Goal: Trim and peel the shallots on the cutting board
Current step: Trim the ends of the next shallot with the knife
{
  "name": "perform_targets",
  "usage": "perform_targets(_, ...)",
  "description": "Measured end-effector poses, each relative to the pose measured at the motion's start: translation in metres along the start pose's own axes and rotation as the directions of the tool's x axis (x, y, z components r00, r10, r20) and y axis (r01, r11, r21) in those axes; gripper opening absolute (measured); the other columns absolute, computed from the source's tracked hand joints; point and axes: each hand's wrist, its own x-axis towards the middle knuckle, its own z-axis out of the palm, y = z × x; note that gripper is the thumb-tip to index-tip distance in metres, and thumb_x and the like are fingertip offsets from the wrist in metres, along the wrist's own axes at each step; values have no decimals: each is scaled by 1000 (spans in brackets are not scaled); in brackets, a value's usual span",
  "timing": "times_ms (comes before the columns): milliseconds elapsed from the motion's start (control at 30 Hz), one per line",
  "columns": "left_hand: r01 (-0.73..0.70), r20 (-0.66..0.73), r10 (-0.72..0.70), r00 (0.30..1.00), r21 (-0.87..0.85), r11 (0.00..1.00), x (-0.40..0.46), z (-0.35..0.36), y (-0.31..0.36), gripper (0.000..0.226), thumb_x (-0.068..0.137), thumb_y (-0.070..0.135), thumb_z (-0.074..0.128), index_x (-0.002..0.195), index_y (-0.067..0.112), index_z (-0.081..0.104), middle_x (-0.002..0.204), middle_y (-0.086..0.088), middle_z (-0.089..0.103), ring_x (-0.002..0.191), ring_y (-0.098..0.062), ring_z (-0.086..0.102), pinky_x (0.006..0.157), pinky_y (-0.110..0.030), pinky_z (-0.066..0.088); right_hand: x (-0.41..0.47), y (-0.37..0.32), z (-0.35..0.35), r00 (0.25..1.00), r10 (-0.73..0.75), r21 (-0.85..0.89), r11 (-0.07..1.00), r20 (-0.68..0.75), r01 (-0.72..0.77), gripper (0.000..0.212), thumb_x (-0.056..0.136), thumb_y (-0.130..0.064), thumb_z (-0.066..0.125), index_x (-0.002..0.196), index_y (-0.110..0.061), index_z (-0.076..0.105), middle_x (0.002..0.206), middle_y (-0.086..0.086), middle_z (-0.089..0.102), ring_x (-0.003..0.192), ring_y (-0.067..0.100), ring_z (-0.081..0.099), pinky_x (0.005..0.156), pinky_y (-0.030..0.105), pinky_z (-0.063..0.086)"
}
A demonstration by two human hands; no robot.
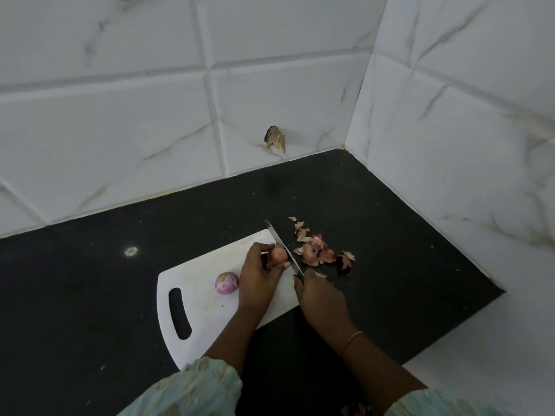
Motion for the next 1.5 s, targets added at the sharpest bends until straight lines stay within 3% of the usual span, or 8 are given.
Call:
perform_targets(233, -74, -143, 65, 988, -57, 996, -3, -4, 3, 44, 95, 15, 62, 137, 19, 48, 132, 10, 50, 118, 0, 50, 94, -1, 37, -4, -3, -3, 1000, 23, 14, 1000, 1, -23, 34, 103, -45, 31, 108, -18, 51, 96, 1, 64, 88, 18, 63, 72, 33, 46)
perform_targets(367, -58, -151, 45, 987, -85, 995, -2, -2, 2, 33, 92, 22, 66, 121, 30, 51, 118, 9, 58, 108, -10, 56, 86, -14, 47, -2, -2, -10, 999, 45, 24, 999, 18, -46, 35, 102, -45, 31, 109, -18, 52, 96, 2, 62, 86, 18, 62, 72, 34, 50)
perform_targets(533, -18, -130, 4, 991, -112, 994, -1, -3, 1, 41, 80, 24, 80, 109, 30, 51, 108, 10, 62, 97, -8, 62, 82, -26, 56, 1, 14, -33, 978, 61, 57, 997, -198, -50, 29, 102, -42, 33, 110, -17, 48, 80, -6, 52, 67, 12, 57, 62, 31, 50)
perform_targets(667, -52, -93, 45, 995, -73, 996, -1, -2, -2, 49, 81, 16, 77, 122, 24, 51, 120, 9, 56, 108, -5, 59, 93, -16, 49, 5, 25, -53, 986, 76, -8, 997, -148, -78, 20, 102, -37, 38, 89, -23, 44, 79, -7, 51, 62, 3, 47, 51, 17, 34)
perform_targets(867, -47, -68, 54, 996, 103, 994, 1, -2, 1, 37, 82, 10, 75, 115, 17, 61, 119, 4, 54, 103, -5, 52, 85, 5, 32, 3, 21, -50, 975, 113, 35, 994, -194, -108, 21, 101, -40, 39, 95, -23, 48, 81, -7, 54, 66, 5, 54, 60, 25, 46)
perform_targets(1133, 67, -120, -62, 991, 35, 997, 1, -1, 4, 31, 87, 18, 73, 115, 18, 59, 115, 3, 64, 102, -11, 60, 92, -18, 48, 0, -2, -28, 997, -35, 236, 971, -66, 49, 42, 101, -46, 36, 135, -23, 42, 91, -1, 64, 87, 17, 63, 73, 33, 48)
perform_targets(1300, 45, -67, -36, 997, 129, 991, -1, -2, 5, 30, 93, 17, 66, 119, 16, 53, 120, 2, 56, 102, -7, 52, 86, -11, 40, 4, 0, -18, 1000, -1, 206, 979, 21, -3, 39, 101, -48, 34, 101, -16, 57, 85, 0, 60, 79, 16, 60, 74, 39, 52)
perform_targets(1500, 74, -40, -69, 997, 135, 988, 0, -5, 7, 26, 95, 17, 63, 117, 19, 50, 118, 5, 54, 101, -5, 52, 76, -1, 38, 18, 11, -18, 995, -27, 339, 941, 96, -7, 39, 100, -43, 41, 119, -13, 56, 89, 2, 64, 81, 14, 62, 74, 36, 53)
